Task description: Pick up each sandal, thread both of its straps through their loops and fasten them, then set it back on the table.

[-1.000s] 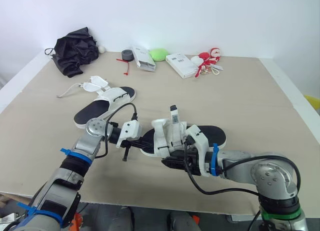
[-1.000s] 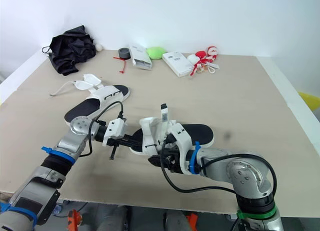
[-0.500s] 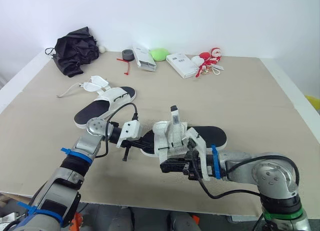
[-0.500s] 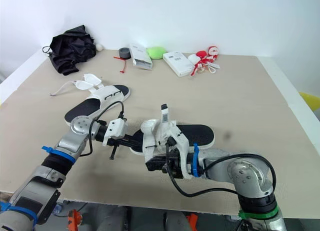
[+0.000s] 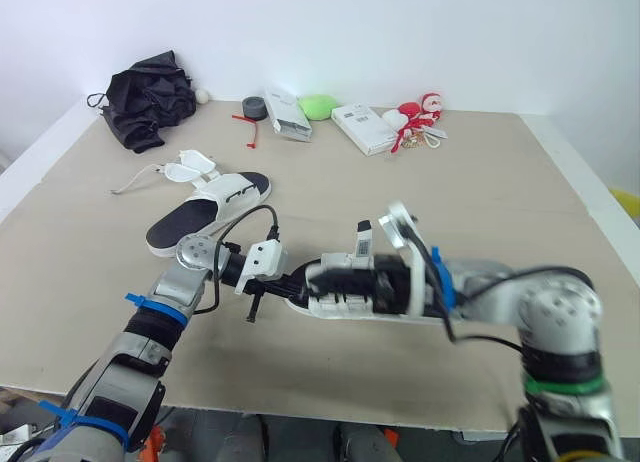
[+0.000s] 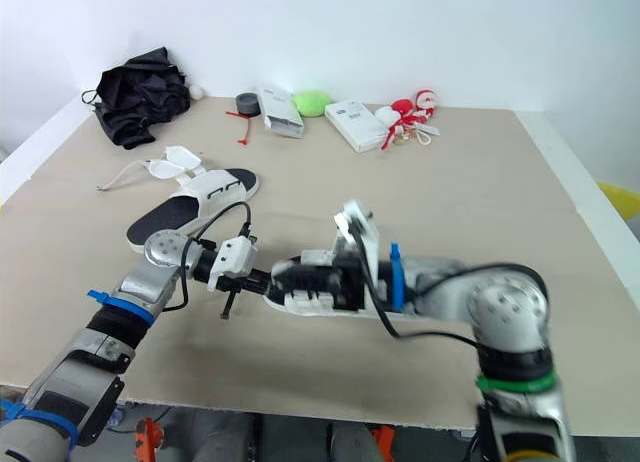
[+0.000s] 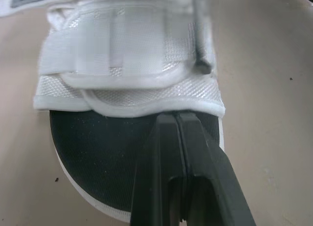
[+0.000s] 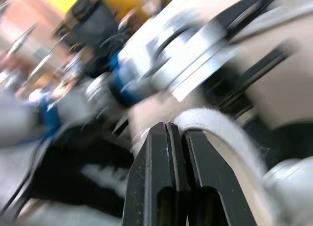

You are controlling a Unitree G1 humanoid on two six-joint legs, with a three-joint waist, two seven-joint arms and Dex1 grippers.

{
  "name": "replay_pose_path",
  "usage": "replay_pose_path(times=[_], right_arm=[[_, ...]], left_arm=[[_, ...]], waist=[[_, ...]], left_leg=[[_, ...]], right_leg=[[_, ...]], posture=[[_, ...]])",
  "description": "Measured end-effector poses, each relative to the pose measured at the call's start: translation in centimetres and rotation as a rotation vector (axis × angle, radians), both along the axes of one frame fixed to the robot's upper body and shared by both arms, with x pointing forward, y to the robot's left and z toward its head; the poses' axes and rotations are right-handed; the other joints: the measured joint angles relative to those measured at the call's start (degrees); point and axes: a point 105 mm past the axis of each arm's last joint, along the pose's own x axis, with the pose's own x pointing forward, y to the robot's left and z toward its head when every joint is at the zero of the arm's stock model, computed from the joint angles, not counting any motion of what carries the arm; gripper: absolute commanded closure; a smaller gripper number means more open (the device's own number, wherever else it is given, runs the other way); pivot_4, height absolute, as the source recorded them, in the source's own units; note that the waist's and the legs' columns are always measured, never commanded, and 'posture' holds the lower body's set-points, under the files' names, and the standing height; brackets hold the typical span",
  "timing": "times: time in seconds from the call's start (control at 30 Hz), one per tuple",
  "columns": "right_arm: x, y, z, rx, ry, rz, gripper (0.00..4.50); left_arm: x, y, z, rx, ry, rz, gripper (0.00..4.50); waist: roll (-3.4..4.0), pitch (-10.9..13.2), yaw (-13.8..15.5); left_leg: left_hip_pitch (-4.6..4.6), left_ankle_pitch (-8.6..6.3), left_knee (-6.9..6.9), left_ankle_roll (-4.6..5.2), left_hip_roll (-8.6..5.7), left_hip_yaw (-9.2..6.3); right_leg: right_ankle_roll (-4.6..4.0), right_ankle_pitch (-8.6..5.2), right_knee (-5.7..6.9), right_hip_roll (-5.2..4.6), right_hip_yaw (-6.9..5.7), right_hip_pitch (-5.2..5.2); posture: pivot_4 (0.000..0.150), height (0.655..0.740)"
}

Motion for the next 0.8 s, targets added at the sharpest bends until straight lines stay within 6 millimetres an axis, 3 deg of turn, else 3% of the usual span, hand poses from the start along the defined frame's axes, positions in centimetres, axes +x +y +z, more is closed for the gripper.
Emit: replay_pose_path(times=[0.07,0.1,0.37,0.5,0.53,0.7,0.8], right_arm=[[3.0,-0.6,-1.3,-0.056,0.060,-0.138,4.43],[3.5,-0.8,-1.7,-0.072,0.073,-0.170,4.43],[5.3,-2.0,-2.8,-0.098,0.130,-0.278,4.43],[6.1,-3.2,-3.3,-0.113,0.160,-0.353,3.21],[6.1,-3.3,-3.4,-0.113,0.169,-0.357,2.65],[5.8,-2.6,-3.3,-0.131,0.189,-0.319,0.68],[5.8,-2.4,-3.4,-0.138,0.197,-0.318,0.68]], left_arm=[[0.1,-0.1,-0.1,-0.007,-0.001,0.008,4.50],[0.1,-0.1,-0.1,-0.008,0.000,0.010,4.50],[0.3,0.0,-0.2,-0.014,-0.004,0.035,4.50],[0.3,0.0,-0.2,-0.014,-0.004,0.036,4.50],[0.3,0.0,-0.2,-0.014,-0.003,0.035,4.50],[0.3,0.0,-0.3,-0.011,-0.001,0.036,4.50],[0.3,0.0,-0.3,-0.010,-0.001,0.036,4.50]], waist=[[-0.01,0.00,0.17],[-0.01,0.00,0.12],[0.00,0.00,-0.15],[-0.01,-0.01,-0.17],[-0.01,-0.01,-0.20],[0.03,-0.12,-0.22],[-0.01,-0.30,-0.24]], left_leg=[[-0.01,0.10,0.01,-0.08,0.00,0.00],[-0.01,0.14,0.02,-0.12,0.00,0.05],[0.04,0.27,0.01,0.08,0.05,0.04],[0.04,0.29,0.02,0.08,0.04,0.06],[0.05,0.29,0.01,0.08,0.04,0.07],[0.19,0.28,-0.01,0.08,0.08,0.05],[0.22,0.29,-0.01,0.08,0.08,0.05]], right_leg=[[0.01,0.05,0.00,-0.02,-0.02,0.01],[0.04,0.11,0.00,-0.03,0.04,0.01],[-0.05,0.27,0.02,0.01,0.01,0.01],[-0.04,0.29,0.02,0.00,0.03,0.02],[-0.04,0.29,0.02,0.00,0.03,0.02],[-0.06,0.27,0.02,0.04,0.03,0.15],[-0.09,0.26,0.02,0.04,0.03,0.18]], posture=[[0.150,0.7380],[0.150,0.7380],[0.150,0.7380],[0.150,0.7380],[0.150,0.7380],[0.150,0.7380],[0.150,0.7380]])
